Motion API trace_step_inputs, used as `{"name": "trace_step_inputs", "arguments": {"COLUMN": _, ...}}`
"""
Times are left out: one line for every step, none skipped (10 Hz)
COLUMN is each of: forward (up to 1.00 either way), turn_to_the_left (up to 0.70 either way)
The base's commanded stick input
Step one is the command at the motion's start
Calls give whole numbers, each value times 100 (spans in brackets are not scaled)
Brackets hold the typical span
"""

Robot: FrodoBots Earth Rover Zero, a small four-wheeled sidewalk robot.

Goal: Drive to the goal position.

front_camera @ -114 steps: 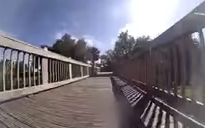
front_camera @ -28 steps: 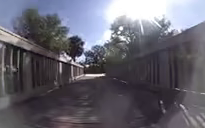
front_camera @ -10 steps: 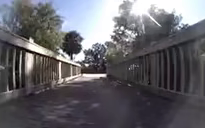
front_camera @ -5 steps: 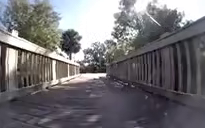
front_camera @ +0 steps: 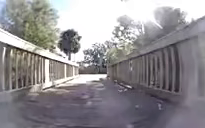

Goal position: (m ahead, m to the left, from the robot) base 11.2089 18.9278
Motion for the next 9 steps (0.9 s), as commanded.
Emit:
{"name": "trace_step_inputs", "arguments": {"forward": 85, "turn_to_the_left": 0}}
{"name": "trace_step_inputs", "arguments": {"forward": 85, "turn_to_the_left": 0}}
{"name": "trace_step_inputs", "arguments": {"forward": 85, "turn_to_the_left": 0}}
{"name": "trace_step_inputs", "arguments": {"forward": 85, "turn_to_the_left": 0}}
{"name": "trace_step_inputs", "arguments": {"forward": 85, "turn_to_the_left": 0}}
{"name": "trace_step_inputs", "arguments": {"forward": 85, "turn_to_the_left": 0}}
{"name": "trace_step_inputs", "arguments": {"forward": 85, "turn_to_the_left": 0}}
{"name": "trace_step_inputs", "arguments": {"forward": 85, "turn_to_the_left": 0}}
{"name": "trace_step_inputs", "arguments": {"forward": 85, "turn_to_the_left": 0}}
